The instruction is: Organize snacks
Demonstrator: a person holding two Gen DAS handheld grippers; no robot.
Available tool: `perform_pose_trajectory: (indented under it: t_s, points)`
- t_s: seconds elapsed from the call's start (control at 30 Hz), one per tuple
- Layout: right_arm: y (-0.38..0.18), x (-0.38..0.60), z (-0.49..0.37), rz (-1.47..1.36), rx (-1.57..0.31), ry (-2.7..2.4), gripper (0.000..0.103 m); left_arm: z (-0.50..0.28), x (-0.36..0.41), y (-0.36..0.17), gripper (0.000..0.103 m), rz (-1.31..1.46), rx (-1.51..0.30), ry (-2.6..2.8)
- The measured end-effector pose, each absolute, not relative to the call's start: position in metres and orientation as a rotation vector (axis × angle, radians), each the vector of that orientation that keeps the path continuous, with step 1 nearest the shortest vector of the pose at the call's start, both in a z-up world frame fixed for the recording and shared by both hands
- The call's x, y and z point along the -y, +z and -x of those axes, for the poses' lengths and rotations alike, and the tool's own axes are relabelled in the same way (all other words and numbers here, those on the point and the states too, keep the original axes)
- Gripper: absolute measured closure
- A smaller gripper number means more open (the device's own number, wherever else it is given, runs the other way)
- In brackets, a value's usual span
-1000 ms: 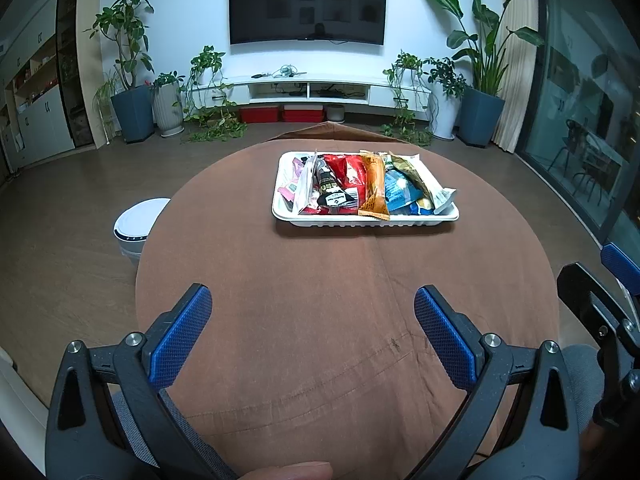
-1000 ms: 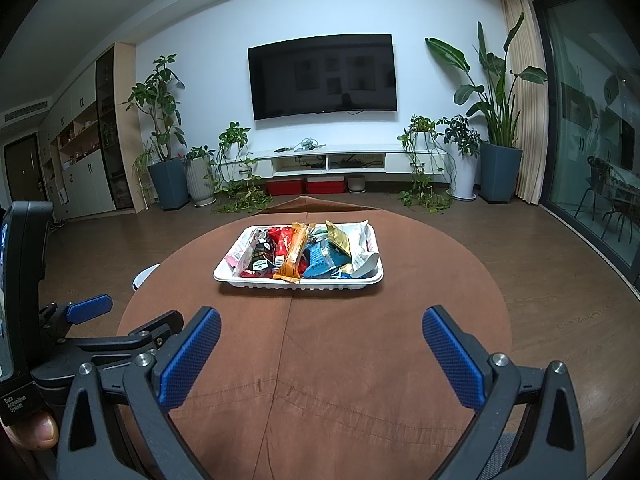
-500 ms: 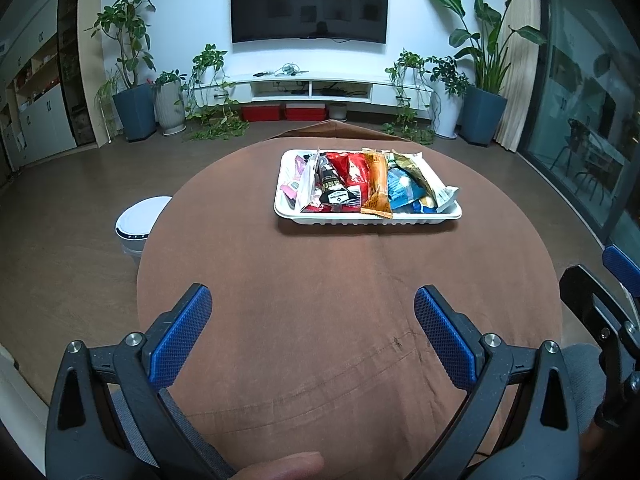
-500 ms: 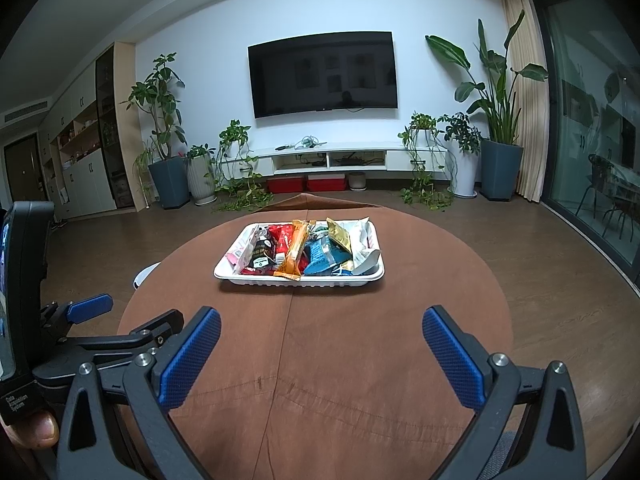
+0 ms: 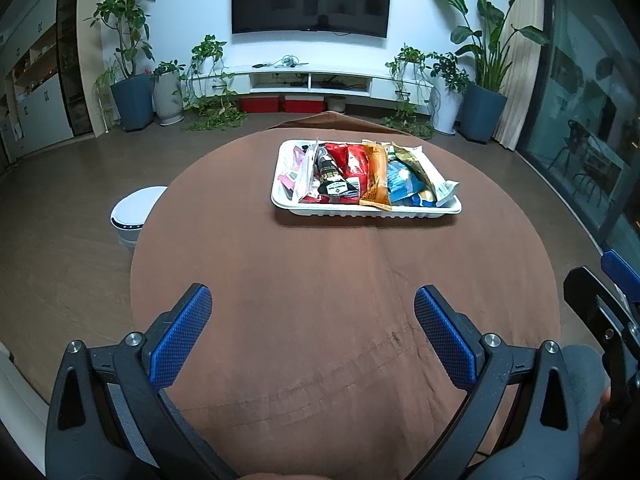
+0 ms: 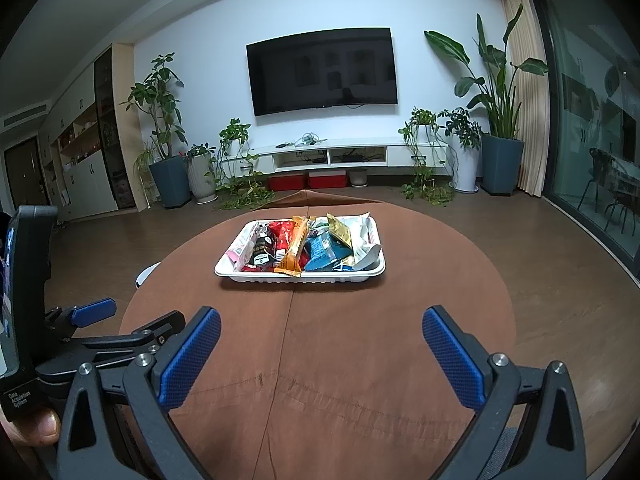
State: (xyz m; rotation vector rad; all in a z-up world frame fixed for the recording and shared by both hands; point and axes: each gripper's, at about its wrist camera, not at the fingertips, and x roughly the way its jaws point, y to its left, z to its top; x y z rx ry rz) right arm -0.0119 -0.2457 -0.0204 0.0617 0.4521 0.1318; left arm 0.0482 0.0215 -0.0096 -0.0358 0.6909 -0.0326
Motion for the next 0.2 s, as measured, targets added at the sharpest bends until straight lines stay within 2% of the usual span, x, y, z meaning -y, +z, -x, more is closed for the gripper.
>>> perform_pose_trajectory:
  t_s: [0.2]
  points:
    - [-0.0245, 0.2466, 0.0173, -0.078, -0.466, 0.135, 0.0, -0.0477, -0.0189, -0.0117, 0.0, 0.013, -0.682, -0.039]
